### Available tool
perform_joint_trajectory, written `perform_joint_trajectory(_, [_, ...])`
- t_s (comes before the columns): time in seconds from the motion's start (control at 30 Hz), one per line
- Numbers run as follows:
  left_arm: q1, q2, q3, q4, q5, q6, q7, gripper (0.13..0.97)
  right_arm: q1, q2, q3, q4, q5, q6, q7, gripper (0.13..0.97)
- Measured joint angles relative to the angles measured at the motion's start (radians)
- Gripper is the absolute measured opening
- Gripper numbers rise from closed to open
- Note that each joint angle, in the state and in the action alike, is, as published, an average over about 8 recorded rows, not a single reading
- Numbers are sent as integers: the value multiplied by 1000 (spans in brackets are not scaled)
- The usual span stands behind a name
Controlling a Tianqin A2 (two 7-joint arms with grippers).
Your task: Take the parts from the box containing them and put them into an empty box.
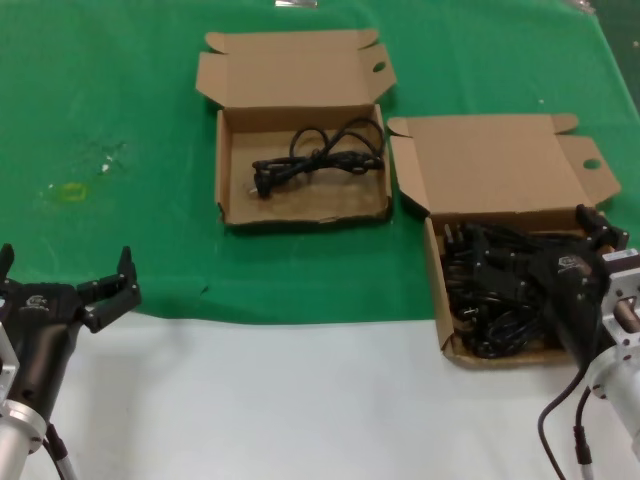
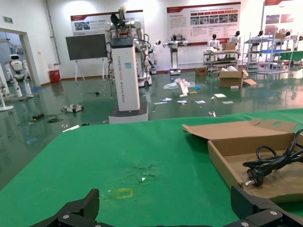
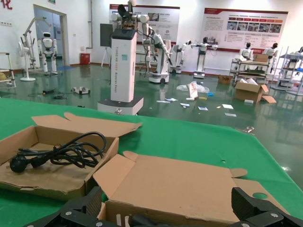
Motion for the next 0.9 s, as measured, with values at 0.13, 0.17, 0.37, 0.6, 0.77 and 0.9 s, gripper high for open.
perform_joint_trajectory(0.13, [0,0,0,0,0,0,0,966,0,0,0,0,0,0,0,966])
perform_joint_trajectory(0.17, [0,0,0,0,0,0,0,966,0,0,0,0,0,0,0,966])
perform_joint_trajectory(0.37, [0,0,0,0,0,0,0,966,0,0,0,0,0,0,0,966])
perform_joint_trajectory(0.6, [0,0,0,0,0,0,0,966,0,0,0,0,0,0,0,966])
perform_joint_trajectory(0.77, [0,0,0,0,0,0,0,966,0,0,0,0,0,0,0,966])
perform_joint_trajectory(0.9, [0,0,0,0,0,0,0,966,0,0,0,0,0,0,0,966])
